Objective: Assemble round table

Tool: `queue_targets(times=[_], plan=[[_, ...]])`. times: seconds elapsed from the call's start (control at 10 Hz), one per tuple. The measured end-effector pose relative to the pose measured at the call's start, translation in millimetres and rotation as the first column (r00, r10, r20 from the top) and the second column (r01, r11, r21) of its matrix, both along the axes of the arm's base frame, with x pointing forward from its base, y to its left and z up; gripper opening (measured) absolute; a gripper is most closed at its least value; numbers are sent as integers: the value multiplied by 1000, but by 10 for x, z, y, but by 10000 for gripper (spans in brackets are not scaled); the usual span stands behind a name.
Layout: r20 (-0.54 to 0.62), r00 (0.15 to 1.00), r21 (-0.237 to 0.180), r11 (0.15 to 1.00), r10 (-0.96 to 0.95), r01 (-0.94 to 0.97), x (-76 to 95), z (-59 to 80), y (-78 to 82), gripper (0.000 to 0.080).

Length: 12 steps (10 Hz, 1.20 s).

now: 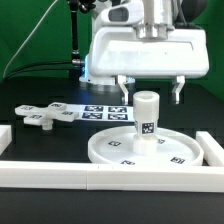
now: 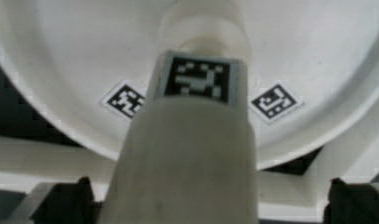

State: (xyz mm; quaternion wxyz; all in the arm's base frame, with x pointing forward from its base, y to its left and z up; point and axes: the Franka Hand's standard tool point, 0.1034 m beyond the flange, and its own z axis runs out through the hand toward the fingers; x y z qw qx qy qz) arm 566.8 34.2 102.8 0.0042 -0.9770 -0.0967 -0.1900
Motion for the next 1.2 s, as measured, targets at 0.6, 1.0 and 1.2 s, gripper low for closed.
queue_targets(times=[0.6, 1.0, 1.2], plan=[[-67, 997, -14, 999, 43, -44, 110, 240, -118, 649], [-270, 962, 7, 999, 45, -45, 75, 180, -89, 649], [-400, 915, 22, 999, 48, -43, -10, 113, -36, 649]])
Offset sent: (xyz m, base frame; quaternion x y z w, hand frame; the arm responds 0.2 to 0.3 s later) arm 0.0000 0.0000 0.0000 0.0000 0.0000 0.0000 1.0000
